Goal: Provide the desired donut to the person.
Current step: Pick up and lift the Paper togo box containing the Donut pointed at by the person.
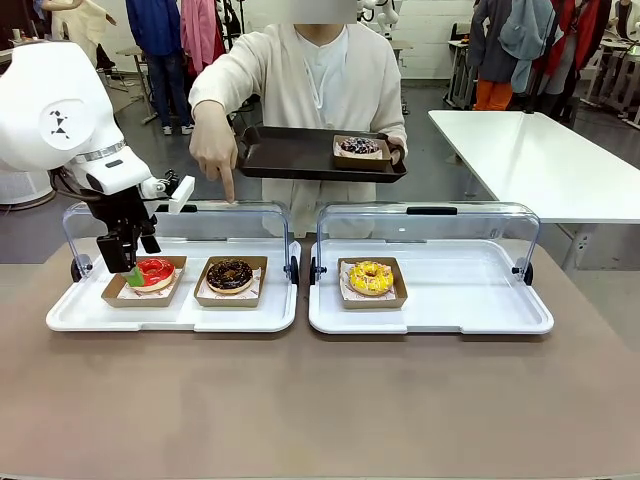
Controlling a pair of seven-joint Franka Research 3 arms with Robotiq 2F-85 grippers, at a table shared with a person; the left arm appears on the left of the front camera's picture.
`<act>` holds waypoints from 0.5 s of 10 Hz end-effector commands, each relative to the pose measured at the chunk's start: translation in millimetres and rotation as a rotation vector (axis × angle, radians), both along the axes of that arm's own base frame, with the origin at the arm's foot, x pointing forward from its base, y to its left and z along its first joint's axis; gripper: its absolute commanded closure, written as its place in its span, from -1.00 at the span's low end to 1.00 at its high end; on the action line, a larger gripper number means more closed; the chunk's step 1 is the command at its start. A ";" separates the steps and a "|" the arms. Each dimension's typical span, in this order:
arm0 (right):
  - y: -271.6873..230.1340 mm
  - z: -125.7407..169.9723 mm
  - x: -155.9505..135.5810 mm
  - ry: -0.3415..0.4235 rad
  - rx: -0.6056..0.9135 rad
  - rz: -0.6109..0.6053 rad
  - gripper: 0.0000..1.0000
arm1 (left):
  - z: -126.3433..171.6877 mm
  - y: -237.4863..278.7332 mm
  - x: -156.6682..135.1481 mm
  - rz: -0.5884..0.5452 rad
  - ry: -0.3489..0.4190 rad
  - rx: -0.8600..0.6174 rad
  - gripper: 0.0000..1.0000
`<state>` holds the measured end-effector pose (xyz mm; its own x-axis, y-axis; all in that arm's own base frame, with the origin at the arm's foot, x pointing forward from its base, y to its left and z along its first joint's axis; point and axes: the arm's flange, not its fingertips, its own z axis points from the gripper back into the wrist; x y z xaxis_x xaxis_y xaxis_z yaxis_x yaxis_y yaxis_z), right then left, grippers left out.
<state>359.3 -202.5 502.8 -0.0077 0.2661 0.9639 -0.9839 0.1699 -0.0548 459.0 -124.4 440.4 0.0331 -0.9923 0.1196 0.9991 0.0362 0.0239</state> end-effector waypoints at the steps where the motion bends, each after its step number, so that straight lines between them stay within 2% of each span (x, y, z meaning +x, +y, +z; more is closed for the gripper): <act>1: -0.3 -0.2 -1.3 0.007 0.005 0.008 -1.00 | -3.7 -15.3 2.1 -0.041 0.007 -0.003 -1.00; 3: -0.3 -0.2 -1.3 0.007 0.005 0.008 -1.00 | -10.6 -45.7 11.7 -0.110 0.008 0.054 -1.00; 5: -0.3 -0.2 -1.3 0.007 0.005 0.008 -1.00 | -32.0 -66.7 21.5 -0.145 0.015 0.107 -1.00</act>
